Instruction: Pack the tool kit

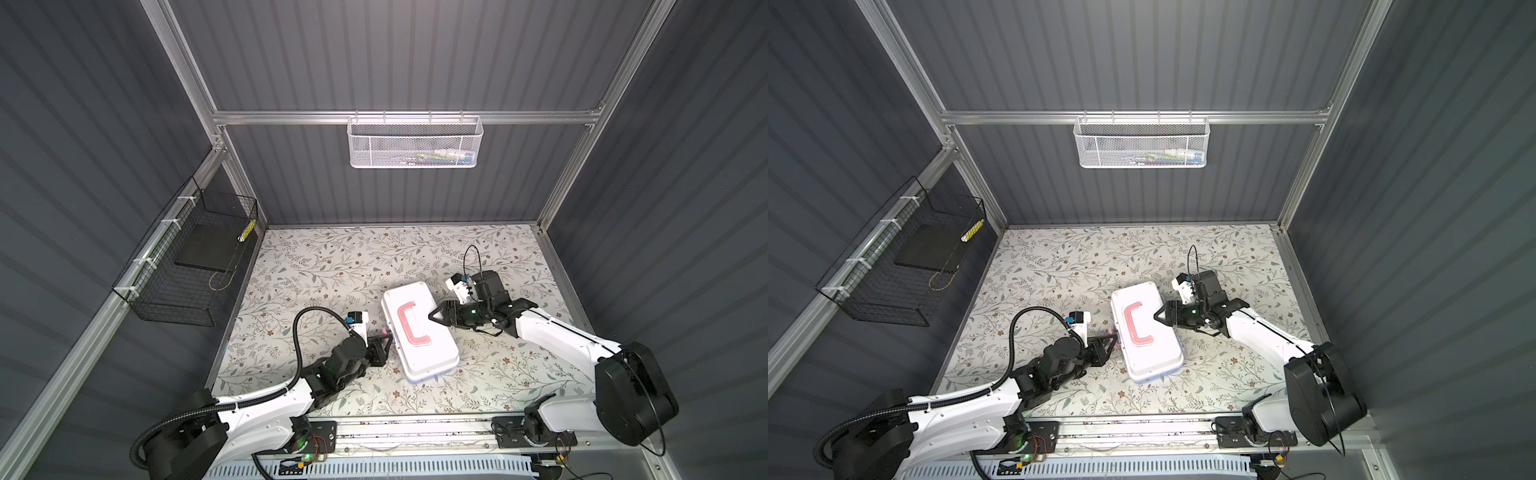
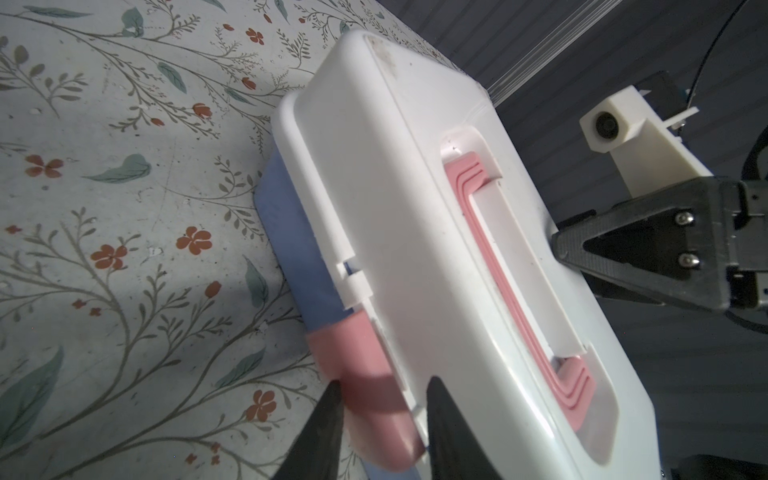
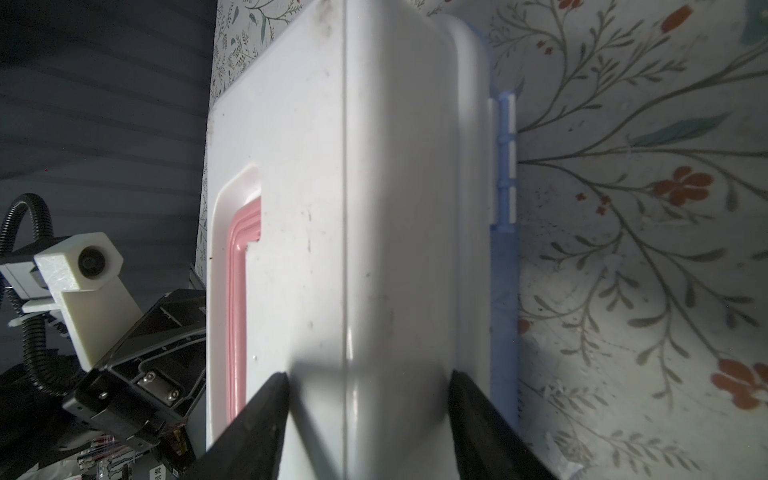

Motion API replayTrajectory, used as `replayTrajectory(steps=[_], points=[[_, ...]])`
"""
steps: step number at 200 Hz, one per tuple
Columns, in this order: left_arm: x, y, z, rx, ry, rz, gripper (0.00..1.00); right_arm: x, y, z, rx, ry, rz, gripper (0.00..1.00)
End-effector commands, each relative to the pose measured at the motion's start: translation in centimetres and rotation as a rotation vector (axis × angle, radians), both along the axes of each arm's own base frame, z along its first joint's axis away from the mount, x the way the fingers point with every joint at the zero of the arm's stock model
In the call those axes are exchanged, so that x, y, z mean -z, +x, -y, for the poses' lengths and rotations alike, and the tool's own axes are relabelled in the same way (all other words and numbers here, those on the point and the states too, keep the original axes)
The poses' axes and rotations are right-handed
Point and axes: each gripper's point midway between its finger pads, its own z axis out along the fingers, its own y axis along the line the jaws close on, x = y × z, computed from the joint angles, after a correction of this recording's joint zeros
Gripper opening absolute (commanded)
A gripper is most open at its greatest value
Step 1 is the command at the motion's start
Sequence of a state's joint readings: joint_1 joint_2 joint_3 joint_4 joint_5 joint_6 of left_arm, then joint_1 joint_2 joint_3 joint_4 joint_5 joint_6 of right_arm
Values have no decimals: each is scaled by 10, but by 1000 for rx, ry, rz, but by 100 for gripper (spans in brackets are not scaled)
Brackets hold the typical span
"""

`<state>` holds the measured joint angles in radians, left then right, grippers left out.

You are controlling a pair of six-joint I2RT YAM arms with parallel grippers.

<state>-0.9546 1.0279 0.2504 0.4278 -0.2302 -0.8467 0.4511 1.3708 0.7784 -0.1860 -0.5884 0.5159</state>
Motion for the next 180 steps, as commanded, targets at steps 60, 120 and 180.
replayTrajectory(steps=[60, 120, 180], points=[[-13, 0, 8, 28, -22, 25, 30, 9, -13, -11, -57, 20, -61, 62], [-14, 0, 9, 32, -23, 26, 29, 10, -13, -11, -57, 20, -66, 62], [-20, 2, 11, 40, -17, 50, 30, 10, -14, -13, -69, 31, -67, 62]])
